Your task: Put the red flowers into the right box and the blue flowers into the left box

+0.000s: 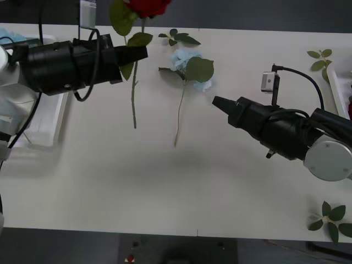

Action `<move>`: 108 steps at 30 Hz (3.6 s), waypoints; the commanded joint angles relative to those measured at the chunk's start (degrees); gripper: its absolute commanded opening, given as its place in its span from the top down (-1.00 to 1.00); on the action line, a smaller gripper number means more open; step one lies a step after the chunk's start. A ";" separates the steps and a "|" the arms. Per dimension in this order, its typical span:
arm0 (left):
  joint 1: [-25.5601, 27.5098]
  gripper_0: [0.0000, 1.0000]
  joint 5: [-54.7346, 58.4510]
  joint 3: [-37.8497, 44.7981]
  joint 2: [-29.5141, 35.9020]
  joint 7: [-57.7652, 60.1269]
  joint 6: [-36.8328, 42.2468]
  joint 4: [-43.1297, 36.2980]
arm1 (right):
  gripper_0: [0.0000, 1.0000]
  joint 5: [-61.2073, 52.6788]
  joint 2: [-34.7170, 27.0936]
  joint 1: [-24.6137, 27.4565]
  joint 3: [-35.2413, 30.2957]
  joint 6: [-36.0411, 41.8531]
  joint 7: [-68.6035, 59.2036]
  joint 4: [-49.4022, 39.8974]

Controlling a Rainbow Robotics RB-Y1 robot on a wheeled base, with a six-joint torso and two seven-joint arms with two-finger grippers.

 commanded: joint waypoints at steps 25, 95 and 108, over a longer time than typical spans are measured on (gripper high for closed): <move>-0.23 1.00 3.49 -18.46 -3.34 -5.56 -21.69 -6.90 | -0.45 11.15 10.35 0.60 -1.21 3.04 2.23 -3.71; -1.81 -1.00 9.47 -17.93 3.69 4.28 -22.13 -6.81 | 1.00 7.72 -22.34 -6.96 2.83 9.72 -13.50 -9.95; -3.57 -1.00 -7.23 -17.41 17.66 29.59 -18.53 -6.81 | 1.00 8.87 -30.69 -6.87 -4.11 24.84 -13.41 7.01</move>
